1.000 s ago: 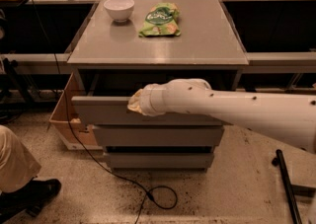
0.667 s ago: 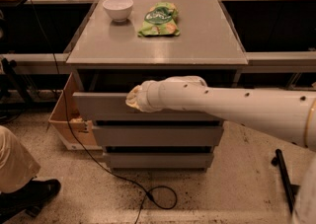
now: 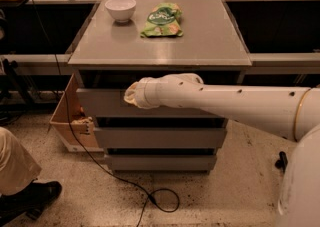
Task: Close top drawer
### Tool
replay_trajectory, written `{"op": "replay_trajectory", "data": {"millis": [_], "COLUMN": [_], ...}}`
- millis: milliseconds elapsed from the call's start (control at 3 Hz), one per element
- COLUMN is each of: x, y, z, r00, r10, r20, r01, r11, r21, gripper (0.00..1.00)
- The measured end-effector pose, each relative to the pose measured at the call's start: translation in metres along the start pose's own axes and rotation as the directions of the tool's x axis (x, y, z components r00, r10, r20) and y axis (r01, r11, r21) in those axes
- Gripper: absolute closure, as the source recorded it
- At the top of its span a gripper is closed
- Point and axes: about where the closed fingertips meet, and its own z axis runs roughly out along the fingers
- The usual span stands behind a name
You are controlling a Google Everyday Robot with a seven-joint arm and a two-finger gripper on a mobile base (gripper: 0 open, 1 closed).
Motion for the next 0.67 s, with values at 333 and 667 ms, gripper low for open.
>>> {"op": "replay_trajectory", "data": {"millis": [333,667], "x": [-0.0058,-0.0058], "y": [-0.0105,-0.0105], "z": [0.0150,0.0150], "r00": [1.000,1.000], "r10": [-0.006,-0.006], "r20": [0.015,0.015], "r01": [0.006,0.006], "r11": [0.9997,0.9997], "r21": [0.022,0.022], "gripper": [1.00,1.00]}}
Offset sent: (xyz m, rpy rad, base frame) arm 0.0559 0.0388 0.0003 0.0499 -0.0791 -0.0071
